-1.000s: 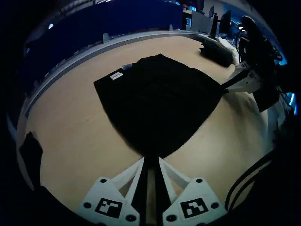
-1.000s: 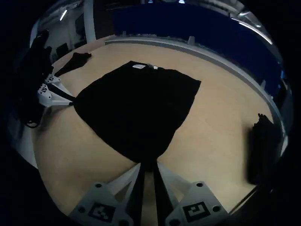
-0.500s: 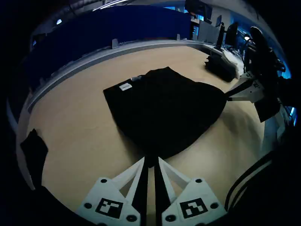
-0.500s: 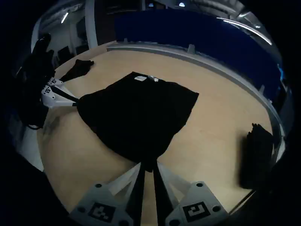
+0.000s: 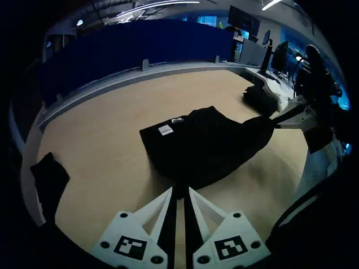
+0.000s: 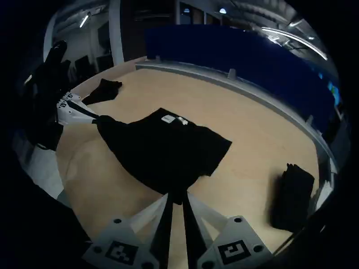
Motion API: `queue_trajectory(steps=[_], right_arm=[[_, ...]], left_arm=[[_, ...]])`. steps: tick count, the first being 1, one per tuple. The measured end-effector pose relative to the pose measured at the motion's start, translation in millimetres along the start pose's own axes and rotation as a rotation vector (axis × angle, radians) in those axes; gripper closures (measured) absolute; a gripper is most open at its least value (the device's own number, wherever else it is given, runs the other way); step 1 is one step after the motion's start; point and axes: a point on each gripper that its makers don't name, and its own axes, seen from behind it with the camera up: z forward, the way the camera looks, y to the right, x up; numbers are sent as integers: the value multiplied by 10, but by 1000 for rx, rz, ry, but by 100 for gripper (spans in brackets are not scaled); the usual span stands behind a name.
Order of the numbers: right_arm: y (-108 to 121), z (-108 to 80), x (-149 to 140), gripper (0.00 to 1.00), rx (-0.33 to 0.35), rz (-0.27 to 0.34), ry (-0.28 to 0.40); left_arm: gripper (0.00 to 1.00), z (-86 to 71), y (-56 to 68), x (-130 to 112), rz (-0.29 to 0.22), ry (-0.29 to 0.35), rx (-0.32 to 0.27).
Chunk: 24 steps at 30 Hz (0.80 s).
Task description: Fold towel
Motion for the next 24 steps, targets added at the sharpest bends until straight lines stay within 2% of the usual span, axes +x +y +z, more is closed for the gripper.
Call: queue_trajectory(steps=[6,9,17,24], right_arm=[[-70,-181,64,85,14,10,6],[-77,-204,59,85,13,13,5],[-39,-178,78,85,8,3,-9],[62,-87,183,85,12,6,-22]], left_arm=[[90,-206,31,99,-24,16,1],[90,-227,42,105,-43,18,0],[90,-196,33,146,-63,25,4],[90,-116,-49,211,-84,27,16]])
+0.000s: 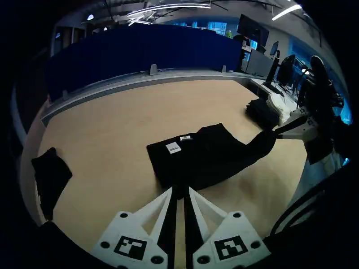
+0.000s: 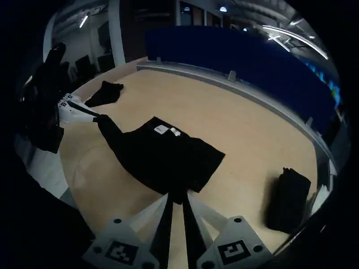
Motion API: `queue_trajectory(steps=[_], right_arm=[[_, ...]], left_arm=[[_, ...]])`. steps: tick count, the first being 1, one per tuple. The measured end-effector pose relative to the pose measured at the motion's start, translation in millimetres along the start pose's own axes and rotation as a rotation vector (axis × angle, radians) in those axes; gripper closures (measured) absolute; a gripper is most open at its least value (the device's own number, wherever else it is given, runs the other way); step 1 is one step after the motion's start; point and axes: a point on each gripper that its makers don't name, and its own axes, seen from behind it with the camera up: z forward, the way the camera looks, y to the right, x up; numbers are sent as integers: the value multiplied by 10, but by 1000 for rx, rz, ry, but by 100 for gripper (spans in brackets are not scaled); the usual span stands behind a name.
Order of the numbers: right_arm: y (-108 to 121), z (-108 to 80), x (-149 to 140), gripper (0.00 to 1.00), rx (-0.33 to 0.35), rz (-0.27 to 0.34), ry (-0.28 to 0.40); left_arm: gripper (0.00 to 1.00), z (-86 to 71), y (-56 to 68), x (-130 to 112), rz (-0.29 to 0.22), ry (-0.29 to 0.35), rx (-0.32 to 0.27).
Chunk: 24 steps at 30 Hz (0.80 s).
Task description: Fold towel
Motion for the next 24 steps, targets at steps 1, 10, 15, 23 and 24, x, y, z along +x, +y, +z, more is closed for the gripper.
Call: queue_trajectory(steps=[1,10,15,23,24], right_arm=[[20,23,16,85,0,-2,-2],[216,298,153,85,7,-10,-26],[362,466,200,85,1,8,-40],[552,760,222,85,-8,56,-62],[574,802,221,85,-10,62,-65]], left_arm=[[90,21,-15,11,-2,0,3],[90,296,-165,109,-29,-11,24],[90,479,-256,143,-56,-21,30],[90,794,-409,148,-51,-38,45],[90,839,-427,151,-49,-41,47]])
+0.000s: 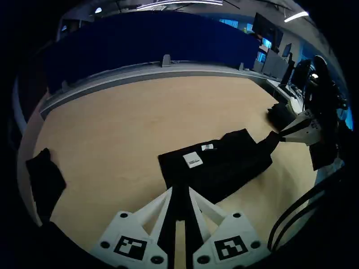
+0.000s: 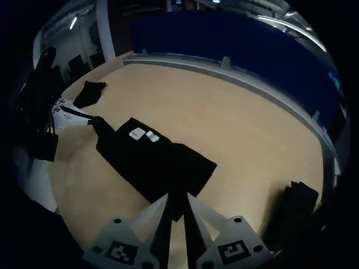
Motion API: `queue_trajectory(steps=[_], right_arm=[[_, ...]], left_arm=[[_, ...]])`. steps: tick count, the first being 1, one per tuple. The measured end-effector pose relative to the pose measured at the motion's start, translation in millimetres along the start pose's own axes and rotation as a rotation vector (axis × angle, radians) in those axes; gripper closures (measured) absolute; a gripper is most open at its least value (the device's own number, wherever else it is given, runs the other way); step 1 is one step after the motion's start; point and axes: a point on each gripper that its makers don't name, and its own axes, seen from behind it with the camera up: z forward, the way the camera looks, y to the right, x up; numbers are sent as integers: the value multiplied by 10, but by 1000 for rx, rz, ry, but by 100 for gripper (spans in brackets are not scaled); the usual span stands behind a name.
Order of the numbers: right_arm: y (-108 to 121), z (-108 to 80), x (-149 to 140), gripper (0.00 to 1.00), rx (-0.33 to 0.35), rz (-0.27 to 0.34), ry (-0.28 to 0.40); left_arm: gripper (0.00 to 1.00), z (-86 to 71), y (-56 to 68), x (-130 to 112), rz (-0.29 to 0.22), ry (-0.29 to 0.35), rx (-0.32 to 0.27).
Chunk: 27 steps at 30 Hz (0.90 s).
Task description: Fold towel
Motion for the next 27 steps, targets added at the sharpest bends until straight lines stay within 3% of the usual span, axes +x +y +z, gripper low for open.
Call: queue_trajectory(steps=[6,27], right_arm=[[58,178,-33,85,0,32,-21],[170,554,-90,82,-56,94,-35]], left_arm=[[90,190,-48,0,2,-16,1],[88,606,-221,-86,-14,-37,36]])
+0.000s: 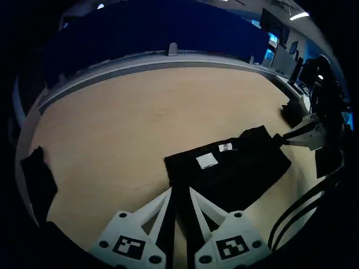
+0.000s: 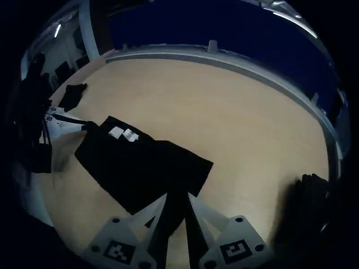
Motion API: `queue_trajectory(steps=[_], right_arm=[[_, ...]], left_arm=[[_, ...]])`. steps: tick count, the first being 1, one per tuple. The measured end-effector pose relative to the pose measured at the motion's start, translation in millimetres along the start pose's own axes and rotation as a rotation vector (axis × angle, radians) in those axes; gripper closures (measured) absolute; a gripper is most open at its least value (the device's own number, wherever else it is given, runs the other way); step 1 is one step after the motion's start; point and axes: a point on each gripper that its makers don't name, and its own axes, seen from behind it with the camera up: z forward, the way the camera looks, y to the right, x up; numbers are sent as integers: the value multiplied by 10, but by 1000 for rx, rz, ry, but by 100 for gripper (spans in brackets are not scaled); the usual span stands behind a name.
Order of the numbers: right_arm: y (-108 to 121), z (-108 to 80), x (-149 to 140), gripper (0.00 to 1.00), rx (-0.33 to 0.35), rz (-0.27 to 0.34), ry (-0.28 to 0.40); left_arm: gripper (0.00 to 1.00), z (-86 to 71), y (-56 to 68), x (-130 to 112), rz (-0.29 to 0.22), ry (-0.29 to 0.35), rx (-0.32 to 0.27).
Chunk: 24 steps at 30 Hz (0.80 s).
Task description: Fold towel
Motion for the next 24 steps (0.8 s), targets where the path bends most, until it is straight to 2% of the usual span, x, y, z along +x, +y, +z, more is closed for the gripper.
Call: queue_trajectory(steps=[6,15,21,23,24], right_arm=[[35,71,10,78,-25,-1,7],[144,152,99,60,-81,-20,29],[285,188,179,38,-142,-26,55],[329,181,215,29,-160,-27,67],[354,177,236,25,-170,-28,73]], left_arm=[[83,85,-37,5,-4,-9,5],[69,155,-126,105,25,5,47],[54,164,-181,159,47,15,75],[46,164,-214,178,44,18,86],[40,164,-234,189,42,21,93]])
